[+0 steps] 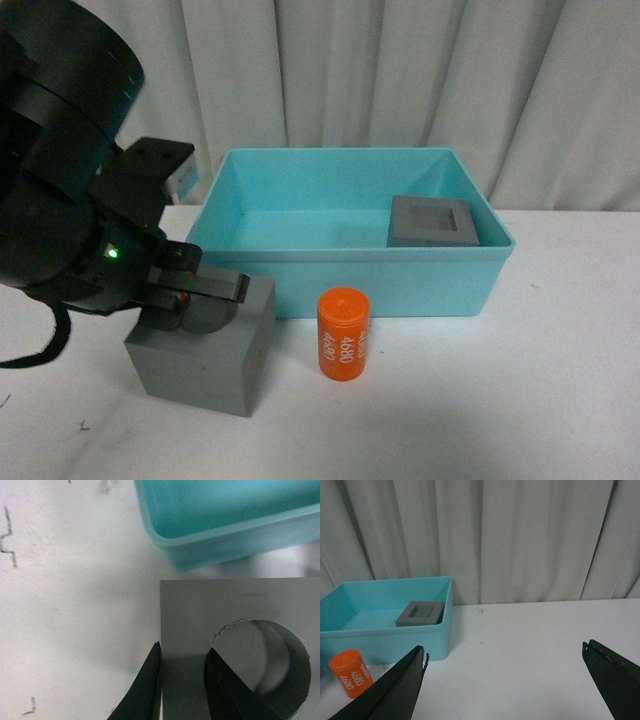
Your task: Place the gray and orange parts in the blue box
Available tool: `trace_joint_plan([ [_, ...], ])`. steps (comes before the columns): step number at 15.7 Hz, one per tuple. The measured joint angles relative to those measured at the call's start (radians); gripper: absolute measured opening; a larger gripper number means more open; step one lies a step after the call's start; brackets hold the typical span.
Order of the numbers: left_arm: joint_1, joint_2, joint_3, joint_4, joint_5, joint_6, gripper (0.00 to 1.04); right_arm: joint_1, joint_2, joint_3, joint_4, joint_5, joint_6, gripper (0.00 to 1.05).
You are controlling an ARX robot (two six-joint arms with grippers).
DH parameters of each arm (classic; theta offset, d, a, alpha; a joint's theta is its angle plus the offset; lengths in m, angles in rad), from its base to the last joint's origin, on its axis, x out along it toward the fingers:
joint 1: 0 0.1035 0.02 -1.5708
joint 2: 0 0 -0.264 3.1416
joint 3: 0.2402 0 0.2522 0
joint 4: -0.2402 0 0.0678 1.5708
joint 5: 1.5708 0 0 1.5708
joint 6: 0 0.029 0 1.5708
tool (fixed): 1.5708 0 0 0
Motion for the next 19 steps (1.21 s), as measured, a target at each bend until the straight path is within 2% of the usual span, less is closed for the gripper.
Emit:
trace_joint_plan([
  [3,0.036,-0.159,0.020,-0.087,-0.001,0.061,0.19,0.000,0.000,0.000,0.000,0.000,0.000,0.98],
  [6,0.015,-0.176,0.177,-0.161,0.015,0.053,0.19,0.000,0.000,0.000,0.000,0.000,0.000,0.98],
  [12,-0.154,0.163,0.634,-0.339,0.019,-0.052,0.19,0.000,0.000,0.000,0.000,0.000,0.000,0.98],
  [16,-0.143,0.360,0.893,-0.430,-0.033,-0.150,0.19,0.000,0.000,0.000,0.000,0.000,0.000,0.98],
  [19,-0.121,0.405,0.948,-0.439,-0.065,-0.158,0.19,0.000,0.000,0.000,0.000,0.000,0.000,0.98],
])
